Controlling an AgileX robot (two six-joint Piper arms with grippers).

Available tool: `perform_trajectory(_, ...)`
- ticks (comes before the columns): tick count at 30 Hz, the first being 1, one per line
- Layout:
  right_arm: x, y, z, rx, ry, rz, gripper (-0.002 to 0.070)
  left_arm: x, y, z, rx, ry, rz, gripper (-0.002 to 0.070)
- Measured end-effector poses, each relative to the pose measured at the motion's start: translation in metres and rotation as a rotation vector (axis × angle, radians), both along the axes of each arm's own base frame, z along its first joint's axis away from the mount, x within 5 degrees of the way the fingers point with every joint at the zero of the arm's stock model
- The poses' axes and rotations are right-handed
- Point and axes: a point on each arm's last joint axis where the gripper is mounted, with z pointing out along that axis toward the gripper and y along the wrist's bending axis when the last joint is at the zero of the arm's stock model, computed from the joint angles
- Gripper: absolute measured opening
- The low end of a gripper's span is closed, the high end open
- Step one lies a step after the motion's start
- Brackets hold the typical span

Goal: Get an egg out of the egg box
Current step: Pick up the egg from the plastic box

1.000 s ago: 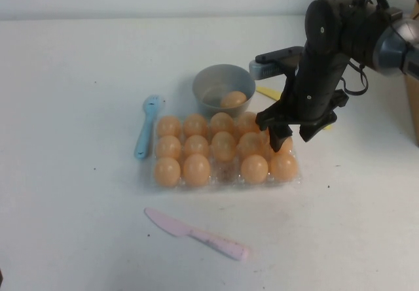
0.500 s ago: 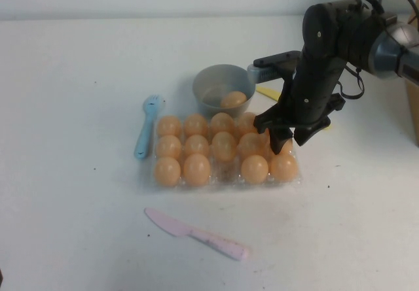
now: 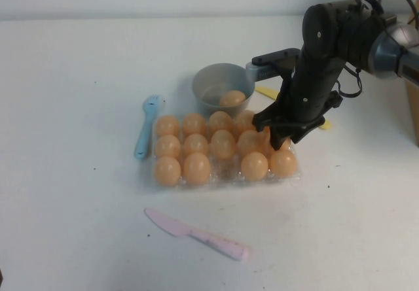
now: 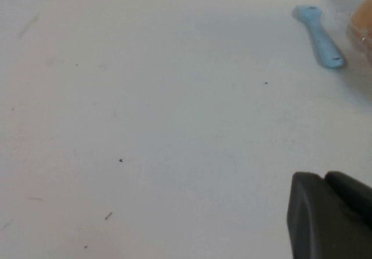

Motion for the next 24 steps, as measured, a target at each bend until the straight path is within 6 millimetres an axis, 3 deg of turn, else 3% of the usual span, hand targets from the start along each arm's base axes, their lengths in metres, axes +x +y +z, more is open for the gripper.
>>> perform_trajectory(8,0.001,0.001,0.008,-0.001,-0.002,0.004,0.0253,0.000,0.000,0.000,0.000,0.000,0.000,-0.0004)
perform_trajectory(10,0.005,0.002,0.018,0.006,-0.033,0.006,0.0247,0.000,0.000,0.000,0.000,0.000,0.000,-0.0004)
perform_trajectory(13,0.011,0.004,0.038,0.031,-0.101,0.006,0.0132,0.000,0.000,0.000,0.000,0.000,0.000,-0.0004)
perform_trajectory(15,0.012,0.004,0.051,0.049,-0.140,0.006,0.0097,0.000,0.000,0.000,0.000,0.000,0.000,-0.0004)
perform_trajectory(20,0.010,0.004,0.083,0.086,-0.218,0.006,0.0073,0.000,0.000,0.000,0.000,0.000,0.000,-0.0004)
perform_trajectory(24,0.009,0.004,0.089,0.096,-0.234,0.032,0.0075,0.000,0.000,0.000,0.000,0.000,0.000,-0.0004)
